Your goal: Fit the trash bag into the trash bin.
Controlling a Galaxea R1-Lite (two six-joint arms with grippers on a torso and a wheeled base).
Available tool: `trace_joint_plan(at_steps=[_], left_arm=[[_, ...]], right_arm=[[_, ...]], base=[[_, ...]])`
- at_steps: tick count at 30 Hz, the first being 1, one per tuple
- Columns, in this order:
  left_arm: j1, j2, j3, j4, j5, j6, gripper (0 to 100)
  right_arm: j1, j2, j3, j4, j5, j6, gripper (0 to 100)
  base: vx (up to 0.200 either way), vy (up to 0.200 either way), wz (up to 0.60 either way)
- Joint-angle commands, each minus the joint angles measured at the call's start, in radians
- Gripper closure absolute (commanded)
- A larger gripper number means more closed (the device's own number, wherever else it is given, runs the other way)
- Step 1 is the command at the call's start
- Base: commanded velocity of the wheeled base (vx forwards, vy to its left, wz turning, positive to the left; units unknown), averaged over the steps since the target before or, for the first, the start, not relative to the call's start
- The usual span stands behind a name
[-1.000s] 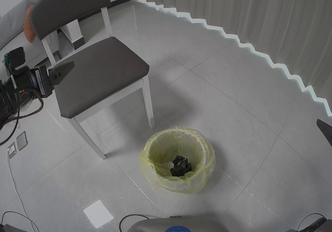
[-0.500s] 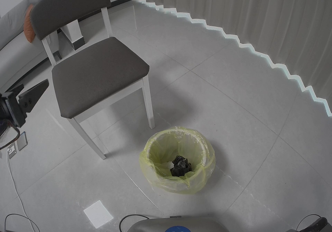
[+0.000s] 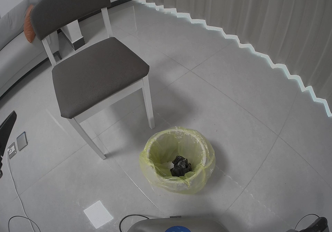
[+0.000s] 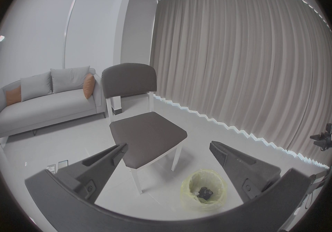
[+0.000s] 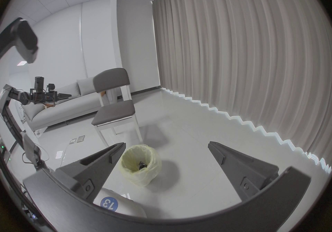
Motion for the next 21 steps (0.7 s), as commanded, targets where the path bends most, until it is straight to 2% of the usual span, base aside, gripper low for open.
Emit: trace_joint_plan(at_steps=[1, 8, 18, 21], left_arm=[[0.027, -0.162, 0.073, 0.001, -0.013, 0.000, 0], [0.070, -0.283, 0.120, 0.034, -0.019, 0.002, 0], [0.136, -0.467, 0.119, 0.169, -0.086, 0.002, 0], [0.138, -0.525, 0.113, 0.245, -0.110, 0.002, 0]], right_arm=[[-0.017, -0.090, 0.016, 0.007, 0.004, 0.002, 0], [-0.029, -0.116, 0.056, 0.004, 0.009, -0.007, 0], [-0.031, -0.119, 0.091, -0.044, -0.008, -0.010, 0], [-0.031, -0.119, 0.105, -0.055, -0.008, -0.016, 0]], base=[[0.000, 0.000, 0.00], [0.000, 0.000, 0.00], [0.000, 0.000, 0.00], [0.000, 0.000, 0.00]])
